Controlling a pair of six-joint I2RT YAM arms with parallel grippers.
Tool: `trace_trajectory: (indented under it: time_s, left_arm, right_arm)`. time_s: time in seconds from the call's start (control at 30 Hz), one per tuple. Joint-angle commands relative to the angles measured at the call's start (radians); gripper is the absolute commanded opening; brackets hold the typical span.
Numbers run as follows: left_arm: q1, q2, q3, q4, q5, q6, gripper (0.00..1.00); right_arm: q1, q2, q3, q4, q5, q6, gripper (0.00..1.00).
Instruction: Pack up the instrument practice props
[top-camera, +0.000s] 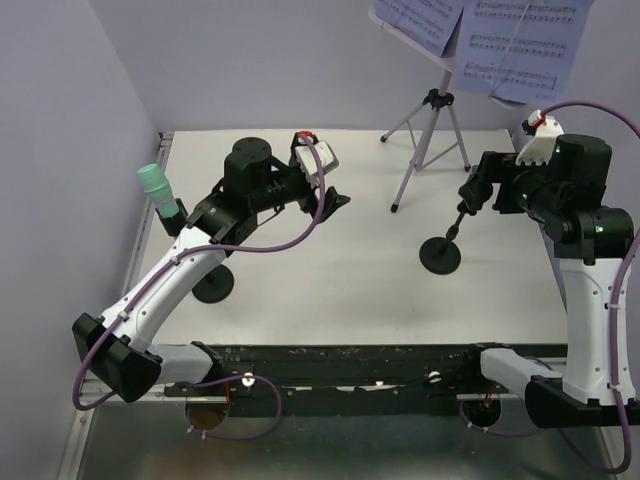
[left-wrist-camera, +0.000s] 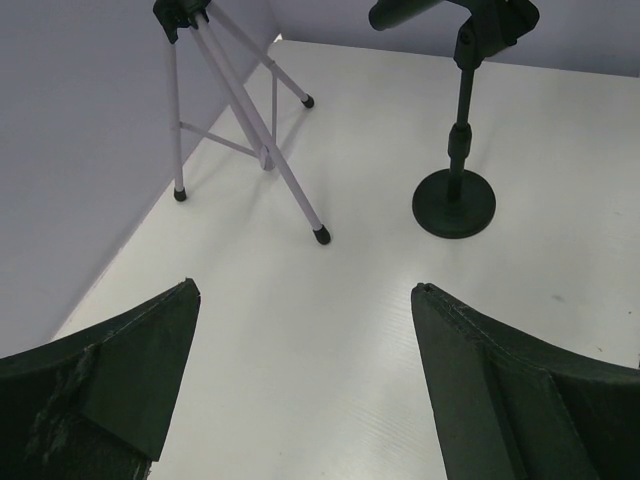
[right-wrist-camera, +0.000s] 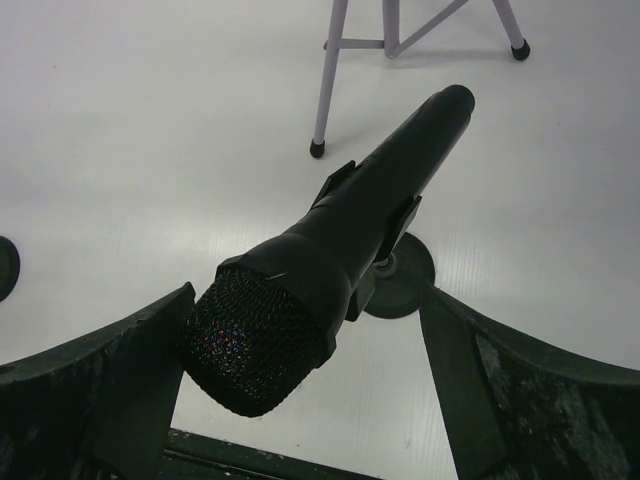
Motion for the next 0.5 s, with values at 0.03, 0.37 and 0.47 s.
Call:
trace_trajectory:
  time_s: [0.03, 0.37, 0.47]
  left_arm:
    - [-0.016, 0.021, 0.022, 0.047, 0.027, 0.016, 0.96]
    - [-0.020, 0.050, 0.033, 0.054, 0.042, 0.016, 0.96]
    - [-0.020, 0.058, 0.036, 0.051, 0.051, 0.016, 0.95]
  right_arm:
    - [0.009, 0.011, -0.020, -0.002, 0.000, 0.031, 0.99]
    - [0.009, -0.023, -0.029, -0.025, 0.028, -0.015, 0.76]
    - [0.009, -0.028, -0.025, -0.055, 0.054, -0.037, 0.72]
